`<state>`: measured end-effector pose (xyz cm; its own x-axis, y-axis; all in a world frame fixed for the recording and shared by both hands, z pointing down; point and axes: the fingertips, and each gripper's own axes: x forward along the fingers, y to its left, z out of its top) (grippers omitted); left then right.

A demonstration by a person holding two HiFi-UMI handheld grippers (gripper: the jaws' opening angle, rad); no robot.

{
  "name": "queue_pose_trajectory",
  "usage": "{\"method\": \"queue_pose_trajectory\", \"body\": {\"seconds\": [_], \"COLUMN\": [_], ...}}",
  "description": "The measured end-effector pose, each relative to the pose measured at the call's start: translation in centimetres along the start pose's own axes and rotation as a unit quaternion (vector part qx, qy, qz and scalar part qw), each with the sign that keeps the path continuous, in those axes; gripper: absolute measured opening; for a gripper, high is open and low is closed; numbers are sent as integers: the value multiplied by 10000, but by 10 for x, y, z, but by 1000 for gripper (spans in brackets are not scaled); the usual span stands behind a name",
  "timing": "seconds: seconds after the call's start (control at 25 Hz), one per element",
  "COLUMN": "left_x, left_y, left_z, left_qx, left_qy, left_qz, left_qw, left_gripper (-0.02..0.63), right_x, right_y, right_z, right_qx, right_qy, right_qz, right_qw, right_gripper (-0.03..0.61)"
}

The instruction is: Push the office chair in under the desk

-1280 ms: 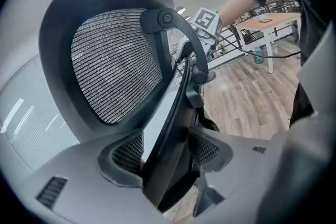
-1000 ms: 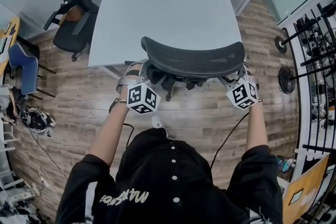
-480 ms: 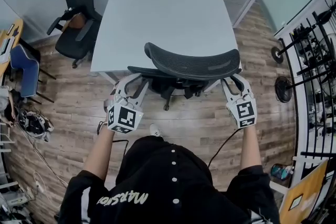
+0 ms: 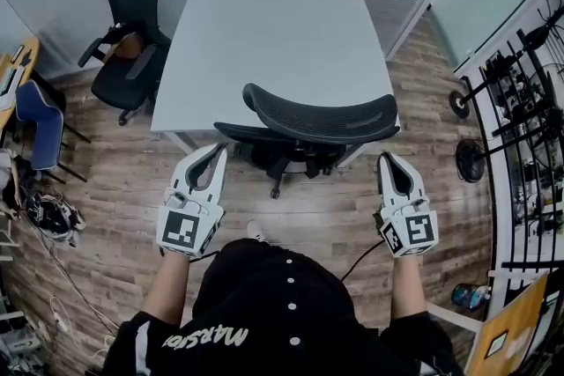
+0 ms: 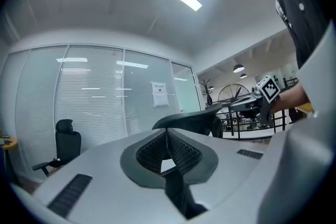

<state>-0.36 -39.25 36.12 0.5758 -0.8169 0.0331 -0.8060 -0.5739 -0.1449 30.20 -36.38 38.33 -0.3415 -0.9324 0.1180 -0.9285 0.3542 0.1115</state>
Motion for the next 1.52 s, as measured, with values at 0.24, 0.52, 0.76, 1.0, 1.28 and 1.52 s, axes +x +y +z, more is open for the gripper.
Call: {"method": "queue_pose_trajectory", "body": {"seconds": [0.24, 0.52, 0.76, 1.0, 1.28, 1.52], "left_x": [-9, -21, -32, -45, -44, -43], "left_y": [7, 12, 25, 38, 26, 19], "left_z": [18, 17, 18, 23, 24, 25], "left_qx": [-177, -469, -512, -349, -140, -143], "left_qy": [-84, -96, -126, -175, -139, -134], "left_qz": [144, 151, 626, 1130, 997, 906], "left_qw": [9997, 9987, 9966, 9928, 9948, 9957], "left_gripper": [23, 23, 23, 23, 23, 23], "right_x": [-22, -50, -64, -72, -70, -64], "right_y": [-5, -14, -13, -11, -7, -2], "right_z": [24, 46, 38, 33, 32, 31], "right_qx": [477, 621, 495, 391, 280, 119], "right_qy": [-436, -942, -943, -832, -706, -626], "right_qz": [-393, -913, -1150, -1239, -1270, -1199], "right_qw": [9971, 9894, 9876, 9880, 9890, 9907], "right_gripper": [40, 38, 37, 34, 28, 28]}}
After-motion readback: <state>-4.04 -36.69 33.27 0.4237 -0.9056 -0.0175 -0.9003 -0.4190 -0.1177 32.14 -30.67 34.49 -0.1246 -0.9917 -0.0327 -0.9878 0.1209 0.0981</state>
